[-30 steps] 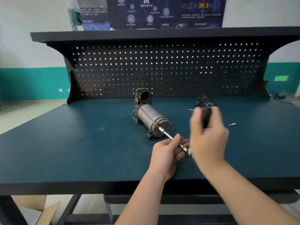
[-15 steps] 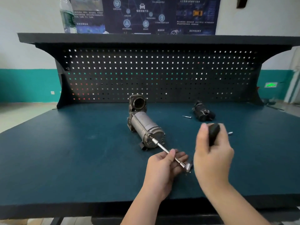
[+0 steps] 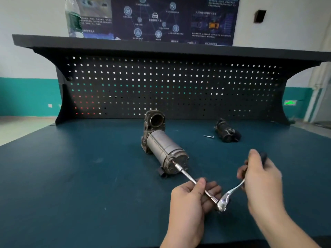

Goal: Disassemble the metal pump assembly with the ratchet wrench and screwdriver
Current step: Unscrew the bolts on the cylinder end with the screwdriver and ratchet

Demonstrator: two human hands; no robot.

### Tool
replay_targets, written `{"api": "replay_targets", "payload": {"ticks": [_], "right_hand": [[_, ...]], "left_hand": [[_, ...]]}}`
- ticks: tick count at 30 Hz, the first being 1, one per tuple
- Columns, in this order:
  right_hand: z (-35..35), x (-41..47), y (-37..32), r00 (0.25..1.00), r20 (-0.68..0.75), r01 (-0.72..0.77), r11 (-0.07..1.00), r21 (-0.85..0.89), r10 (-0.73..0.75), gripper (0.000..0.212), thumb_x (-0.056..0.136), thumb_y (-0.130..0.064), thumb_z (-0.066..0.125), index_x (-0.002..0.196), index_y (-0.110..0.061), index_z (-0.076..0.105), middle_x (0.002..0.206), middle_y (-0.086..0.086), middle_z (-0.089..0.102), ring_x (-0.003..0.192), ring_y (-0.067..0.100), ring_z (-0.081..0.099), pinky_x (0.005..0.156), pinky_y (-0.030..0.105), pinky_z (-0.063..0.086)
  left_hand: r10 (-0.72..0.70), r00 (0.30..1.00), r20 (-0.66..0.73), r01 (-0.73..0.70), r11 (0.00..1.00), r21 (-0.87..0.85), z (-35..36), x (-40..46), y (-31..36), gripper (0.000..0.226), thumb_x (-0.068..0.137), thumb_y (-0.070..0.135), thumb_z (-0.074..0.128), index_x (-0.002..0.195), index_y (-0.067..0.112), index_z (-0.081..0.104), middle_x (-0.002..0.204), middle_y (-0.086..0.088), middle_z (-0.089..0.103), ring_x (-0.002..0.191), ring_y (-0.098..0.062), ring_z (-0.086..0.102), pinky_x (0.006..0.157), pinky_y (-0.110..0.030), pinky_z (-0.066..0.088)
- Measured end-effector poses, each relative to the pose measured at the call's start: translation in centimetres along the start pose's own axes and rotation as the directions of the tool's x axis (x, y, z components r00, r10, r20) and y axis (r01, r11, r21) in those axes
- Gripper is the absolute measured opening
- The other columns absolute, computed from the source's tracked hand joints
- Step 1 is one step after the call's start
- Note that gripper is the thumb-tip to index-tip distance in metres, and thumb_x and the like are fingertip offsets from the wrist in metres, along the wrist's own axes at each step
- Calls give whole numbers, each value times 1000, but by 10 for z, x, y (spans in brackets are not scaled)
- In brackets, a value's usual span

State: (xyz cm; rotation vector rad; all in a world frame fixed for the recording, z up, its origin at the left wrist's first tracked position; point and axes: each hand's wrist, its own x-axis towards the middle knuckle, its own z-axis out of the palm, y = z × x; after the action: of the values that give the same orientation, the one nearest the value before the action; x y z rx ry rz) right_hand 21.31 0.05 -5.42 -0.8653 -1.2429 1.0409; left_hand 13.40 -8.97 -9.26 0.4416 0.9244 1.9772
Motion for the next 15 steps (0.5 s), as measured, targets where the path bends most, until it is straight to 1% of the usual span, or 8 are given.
{"api": "replay_targets", "payload": {"ticks": [2,4,6,7,9,12,13,15], "right_hand": [[1,-22,-6,918,11,395,912,-114,-396,40,93,-47,44,69,-15,46,54,-4,57,49,9,48,52,17,37],[0,-48,-13,610,149,792,592,-150,-778,32,93,-48,46,77,-20,49,57,-1,52,55,12,48,55,16,38],[-1,-59,-11,261,296,965,237,-116,-919,19,94,-38,50,82,-23,51,52,-4,49,55,14,42,52,21,38],[-1,-61,-10,216,318,976,197,-92,-923,18,94,-36,51,82,-23,51,50,-2,48,54,14,40,51,21,38],[-1,-58,-7,353,260,936,340,-92,-899,22,95,-41,49,79,-25,49,49,-4,47,53,13,42,51,17,37],[1,-36,-9,861,47,507,862,-19,-506,37,88,-51,47,71,-19,44,51,0,51,46,8,46,51,20,39],[1,-24,-9,959,14,282,958,49,-283,38,89,-49,47,69,-17,45,48,0,52,44,8,44,52,25,38],[0,-10,-11,999,14,-43,994,97,42,37,93,-41,47,71,-11,47,40,-1,50,49,18,46,55,30,34]], "left_hand": [[12,999,-42,-11,999,39,1,1,-2,17,95,1,49,97,-15,55,85,-28,69,75,-33,71,64,-37,60],[58,998,-38,-55,995,89,-2,-1,-3,19,95,2,49,95,-13,61,86,-24,69,74,-27,68,63,-31,58],[121,992,23,-123,968,219,-6,-2,-6,24,92,-2,50,77,4,67,70,-6,67,63,-12,62,56,-21,51],[140,990,19,-140,956,259,-8,-3,-5,26,90,-4,53,71,10,65,65,-1,63,58,-8,58,52,-17,47],[151,988,-16,-143,963,230,-5,-5,-4,17,89,-3,55,75,3,63,66,-8,61,57,-15,56,49,-19,46],[48,998,-44,-47,998,30,2,-7,3,11,93,-6,48,95,-14,55,74,-25,66,60,-29,67,50,-30,55],[52,998,-29,-53,999,-5,0,-8,3,10,93,-7,46,95,-13,54,73,-26,68,60,-30,69,50,-31,56],[54,999,3,-54,998,-28,1,-9,3,10,94,-6,46,95,-12,53,75,-26,69,64,-30,71,51,-31,56]]}}
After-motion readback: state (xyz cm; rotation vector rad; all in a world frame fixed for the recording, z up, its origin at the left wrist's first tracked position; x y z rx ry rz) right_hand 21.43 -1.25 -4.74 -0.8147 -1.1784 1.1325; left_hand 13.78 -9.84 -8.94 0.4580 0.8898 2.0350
